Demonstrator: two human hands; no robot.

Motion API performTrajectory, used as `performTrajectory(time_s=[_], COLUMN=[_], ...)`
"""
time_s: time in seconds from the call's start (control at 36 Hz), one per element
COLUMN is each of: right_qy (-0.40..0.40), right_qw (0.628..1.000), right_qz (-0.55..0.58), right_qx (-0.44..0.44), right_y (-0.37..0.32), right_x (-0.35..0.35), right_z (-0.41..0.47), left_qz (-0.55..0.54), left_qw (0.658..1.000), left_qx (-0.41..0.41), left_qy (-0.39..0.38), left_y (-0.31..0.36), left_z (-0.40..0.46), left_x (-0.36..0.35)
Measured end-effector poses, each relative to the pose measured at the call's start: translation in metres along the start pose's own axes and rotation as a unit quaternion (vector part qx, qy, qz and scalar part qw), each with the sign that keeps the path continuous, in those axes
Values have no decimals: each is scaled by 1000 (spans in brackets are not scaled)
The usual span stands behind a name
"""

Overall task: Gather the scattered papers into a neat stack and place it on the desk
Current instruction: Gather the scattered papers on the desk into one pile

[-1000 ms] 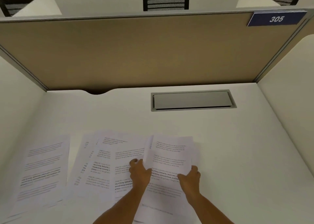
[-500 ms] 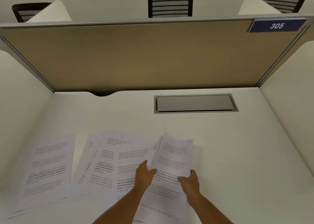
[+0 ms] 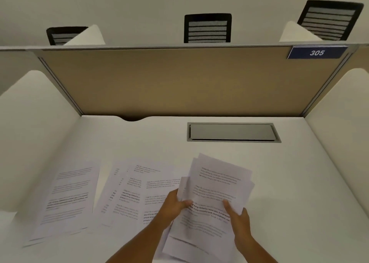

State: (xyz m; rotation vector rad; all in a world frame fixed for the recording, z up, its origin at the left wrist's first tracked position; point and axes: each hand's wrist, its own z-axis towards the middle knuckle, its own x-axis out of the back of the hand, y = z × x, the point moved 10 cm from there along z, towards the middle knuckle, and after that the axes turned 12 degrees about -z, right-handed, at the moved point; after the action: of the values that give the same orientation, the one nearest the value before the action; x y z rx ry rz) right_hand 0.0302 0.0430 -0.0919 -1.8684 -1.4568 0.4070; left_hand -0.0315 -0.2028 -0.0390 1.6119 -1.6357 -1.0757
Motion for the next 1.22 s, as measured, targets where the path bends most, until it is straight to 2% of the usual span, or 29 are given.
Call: performTrajectory(time_s=[0.17,0.31,0.42,0.5,0.64,0.81,1.0,1.22], right_qy=[-68,-109,-56,-6,14,-6,6,65], right_qw=[995,991,998,1000,999,998,996,984], right_qz=[78,78,31,-9,-43,-63,-92,-161], right_qx=[4,6,-5,-9,-10,-18,-2,37], right_y=[1,13,27,33,36,32,17,-2], right_x=[8,19,34,43,42,26,-3,-23], right_z=[-10,-18,-19,-24,-29,-22,-8,-4], left_qz=[-21,-23,22,140,230,226,160,255], left_qw=[999,999,999,990,972,971,981,957], left_qx=[0,-2,3,18,40,51,39,38], left_qy=[-30,-26,-25,2,23,57,103,133], left_y=[3,4,-5,-17,-34,-50,-50,-47], left_z=[-13,-18,-18,-14,-13,-10,1,18], left_x=[-5,-5,-14,-18,-19,-4,18,19])
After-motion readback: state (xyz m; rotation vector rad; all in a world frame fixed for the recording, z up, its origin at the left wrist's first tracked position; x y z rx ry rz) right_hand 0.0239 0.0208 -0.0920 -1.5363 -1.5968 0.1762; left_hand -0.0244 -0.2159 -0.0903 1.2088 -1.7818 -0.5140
